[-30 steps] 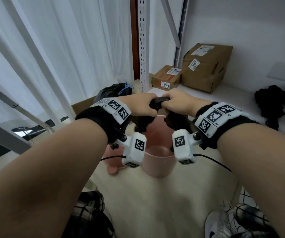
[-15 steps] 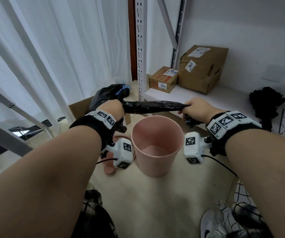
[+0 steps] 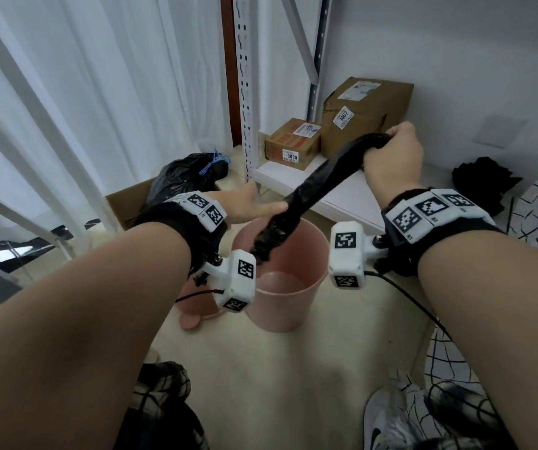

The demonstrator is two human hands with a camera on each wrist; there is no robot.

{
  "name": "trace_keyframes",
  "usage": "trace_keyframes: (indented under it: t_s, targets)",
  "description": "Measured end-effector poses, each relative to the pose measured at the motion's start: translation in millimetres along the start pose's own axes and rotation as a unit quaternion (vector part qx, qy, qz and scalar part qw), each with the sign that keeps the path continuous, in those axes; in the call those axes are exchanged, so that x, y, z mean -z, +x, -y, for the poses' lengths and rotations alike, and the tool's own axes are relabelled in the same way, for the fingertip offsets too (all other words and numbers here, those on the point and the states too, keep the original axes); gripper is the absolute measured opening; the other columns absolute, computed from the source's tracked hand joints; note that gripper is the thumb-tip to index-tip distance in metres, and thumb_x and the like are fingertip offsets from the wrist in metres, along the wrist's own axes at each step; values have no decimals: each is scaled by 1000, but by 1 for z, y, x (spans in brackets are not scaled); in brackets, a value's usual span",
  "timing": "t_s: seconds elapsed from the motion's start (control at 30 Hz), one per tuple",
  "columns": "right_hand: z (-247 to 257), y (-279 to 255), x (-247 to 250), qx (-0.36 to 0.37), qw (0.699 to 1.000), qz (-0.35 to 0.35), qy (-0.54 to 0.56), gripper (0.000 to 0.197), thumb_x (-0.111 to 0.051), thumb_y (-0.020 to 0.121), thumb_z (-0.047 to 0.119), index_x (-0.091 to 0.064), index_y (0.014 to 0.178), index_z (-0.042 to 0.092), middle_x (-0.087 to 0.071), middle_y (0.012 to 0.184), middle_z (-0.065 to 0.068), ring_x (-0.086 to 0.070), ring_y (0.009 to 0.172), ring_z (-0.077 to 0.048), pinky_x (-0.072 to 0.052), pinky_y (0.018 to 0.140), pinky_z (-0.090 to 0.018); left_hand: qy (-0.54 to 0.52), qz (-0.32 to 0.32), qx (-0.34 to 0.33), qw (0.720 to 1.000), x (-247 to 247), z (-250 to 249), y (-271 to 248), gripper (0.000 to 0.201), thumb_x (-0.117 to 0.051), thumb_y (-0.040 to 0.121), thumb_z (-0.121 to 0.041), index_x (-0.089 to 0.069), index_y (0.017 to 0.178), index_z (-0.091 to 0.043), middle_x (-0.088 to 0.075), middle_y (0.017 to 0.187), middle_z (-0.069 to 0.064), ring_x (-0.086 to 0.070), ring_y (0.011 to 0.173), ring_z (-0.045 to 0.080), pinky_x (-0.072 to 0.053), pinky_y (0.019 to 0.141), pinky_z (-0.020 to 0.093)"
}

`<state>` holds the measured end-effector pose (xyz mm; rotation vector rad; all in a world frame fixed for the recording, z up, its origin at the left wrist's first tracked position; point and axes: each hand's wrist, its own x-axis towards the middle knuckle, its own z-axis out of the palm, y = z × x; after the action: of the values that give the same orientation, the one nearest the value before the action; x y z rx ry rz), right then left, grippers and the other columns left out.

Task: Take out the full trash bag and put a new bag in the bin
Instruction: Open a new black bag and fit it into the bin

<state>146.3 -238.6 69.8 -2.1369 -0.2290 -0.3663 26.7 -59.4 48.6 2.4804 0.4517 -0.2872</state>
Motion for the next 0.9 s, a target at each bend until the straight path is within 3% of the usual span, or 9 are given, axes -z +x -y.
trace_keyframes:
  t_s: [0.1, 0.17, 0.23, 0.3, 0.4, 0.5, 0.57, 0.7, 0.9]
  targets:
    - [4, -5, -3, 49, 990, 57, -123, 28, -50, 85, 7, -46, 113, 6, -59, 101, -14, -57, 91, -31, -48, 74, -37, -97, -71, -42, 992, 4, 7, 6, 70, -43, 94, -49, -21, 147, -8, -35, 150, 6, -36, 138, 23, -32, 100, 18]
    - [5, -10, -16, 25, 963, 228, -144, 23, -59, 79, 15, -52, 98, 5, -59, 86, -12, -57, 75, -27, -49, 63, -28, -128, -68, -36, 989, 6, 13, 8, 75, -43, 93, -53, -19, 149, -10, -34, 151, 7, -42, 134, 23, -34, 103, 25]
    - [7, -21, -29, -37, 890, 428, -152, 39, -65, 64, 29, -60, 92, 2, -62, 79, -13, -57, 66, -26, -46, 58, -26, -129, -55, -54, 989, 6, 15, 8, 69, -49, 91, -50, -28, 147, -15, -44, 142, 7, -53, 122, 21, -45, 100, 29]
    - [8, -27, -38, -80, 850, 507, -116, 47, -65, 63, 25, -62, 101, -3, -63, 87, -19, -58, 74, -30, -45, 64, -34, -142, -33, -81, 986, 5, 12, 4, 65, -59, 89, -41, -33, 144, -19, -47, 137, 5, -57, 115, 18, -51, 88, 24]
    - [14, -29, -43, -53, 850, 519, -75, 34, -60, 82, 2, -58, 116, 2, -61, 97, -16, -61, 82, -27, -53, 65, -30, -116, 6, -104, 988, 3, 10, -2, 76, -67, 84, -37, -26, 148, -28, -44, 143, 1, -55, 120, 17, -48, 96, 26]
    - [14, -27, -49, -24, 884, 466, 17, 66, -73, 77, 8, -40, 134, 9, -60, 114, -14, -61, 101, -29, -52, 91, -43, -52, -17, -135, 989, -3, 3, -4, 79, -70, 83, -31, -26, 148, -19, -50, 133, 0, -49, 121, 12, -36, 96, 14]
    - [12, -27, -51, -41, 898, 426, 104, 58, -75, 76, 8, -42, 123, 10, -61, 104, -16, -63, 94, -30, -53, 88, -44, -25, -79, -139, 987, -5, 1, 2, 61, -69, 84, -25, -43, 138, -12, -58, 119, 6, -54, 106, 16, -39, 82, 15]
    - [9, -27, -48, 15, 930, 349, 119, 13, -70, 82, 9, -59, 89, 12, -60, 88, -13, -60, 84, -25, -53, 84, -43, -85, -128, -113, 982, -2, 9, 14, 24, -62, 89, -20, -66, 97, 3, -62, 83, 15, -56, 76, 23, -52, 81, 41]
    - [4, -26, -44, 1, 898, 420, 133, 22, -61, 87, 2, -52, 82, 21, -56, 84, -3, -58, 75, -17, -52, 69, -32, -192, -127, -103, 968, -10, 5, 20, 28, -57, 92, -16, -66, 97, 10, -65, 87, 32, -59, 76, 28, -53, 87, 49]
